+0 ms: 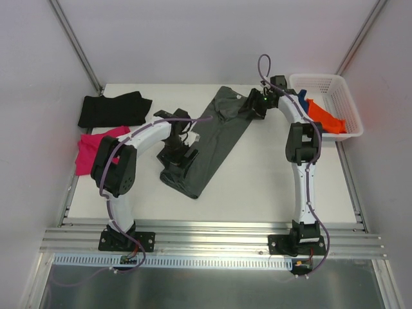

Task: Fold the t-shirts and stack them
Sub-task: Rotate the tshirt 90 degrees

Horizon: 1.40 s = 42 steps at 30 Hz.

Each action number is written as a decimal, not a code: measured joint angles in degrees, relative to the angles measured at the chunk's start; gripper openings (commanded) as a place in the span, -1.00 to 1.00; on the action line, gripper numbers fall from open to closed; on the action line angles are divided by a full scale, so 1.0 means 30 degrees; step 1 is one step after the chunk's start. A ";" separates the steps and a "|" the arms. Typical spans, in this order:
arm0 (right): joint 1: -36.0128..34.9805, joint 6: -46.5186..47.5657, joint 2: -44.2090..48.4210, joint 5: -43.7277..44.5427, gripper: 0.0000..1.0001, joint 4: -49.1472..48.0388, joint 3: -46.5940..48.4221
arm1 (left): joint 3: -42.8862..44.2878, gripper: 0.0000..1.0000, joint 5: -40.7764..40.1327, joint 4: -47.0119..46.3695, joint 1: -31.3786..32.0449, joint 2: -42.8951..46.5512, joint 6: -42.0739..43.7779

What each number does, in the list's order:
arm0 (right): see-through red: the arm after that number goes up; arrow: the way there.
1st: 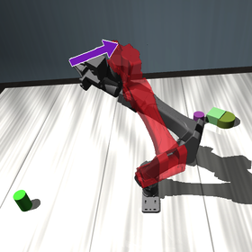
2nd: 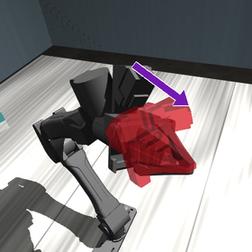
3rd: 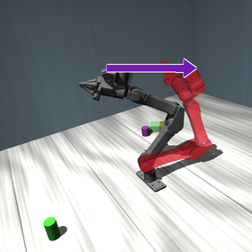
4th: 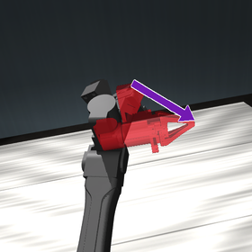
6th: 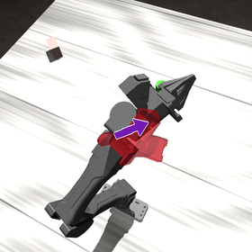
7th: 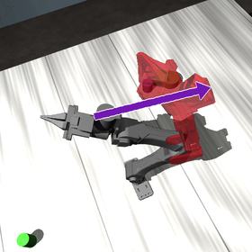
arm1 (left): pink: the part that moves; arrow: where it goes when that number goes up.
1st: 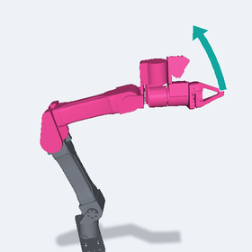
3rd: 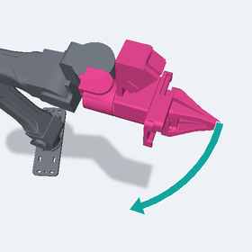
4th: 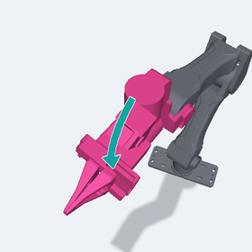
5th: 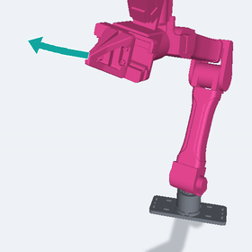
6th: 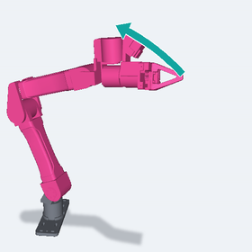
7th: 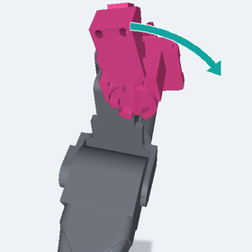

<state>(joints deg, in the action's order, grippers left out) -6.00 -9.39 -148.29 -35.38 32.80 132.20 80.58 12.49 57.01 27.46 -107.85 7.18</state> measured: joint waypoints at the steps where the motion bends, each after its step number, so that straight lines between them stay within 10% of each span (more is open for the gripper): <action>1: 0.0117 0.0073 0.0481 -0.0007 0.28 0.0270 -0.0568 | 0.0510 0.74 -0.0182 -0.0051 -0.0153 0.0044 0.0051; 16: 0.1290 0.1078 0.4473 0.0095 0.28 0.1100 -0.2914 | 0.3009 0.72 -0.0379 -0.0058 -0.3002 -0.1814 0.0466; 42: 0.0233 -0.0124 -0.0984 0.0007 0.29 -0.0109 0.1319 | -0.1464 0.72 0.0233 0.0117 -0.2586 -0.1792 0.0750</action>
<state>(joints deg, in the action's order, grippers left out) -5.30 -9.76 -151.24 -35.35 32.47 136.16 76.18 13.19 57.36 19.70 -113.23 9.43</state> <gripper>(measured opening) 0.642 0.857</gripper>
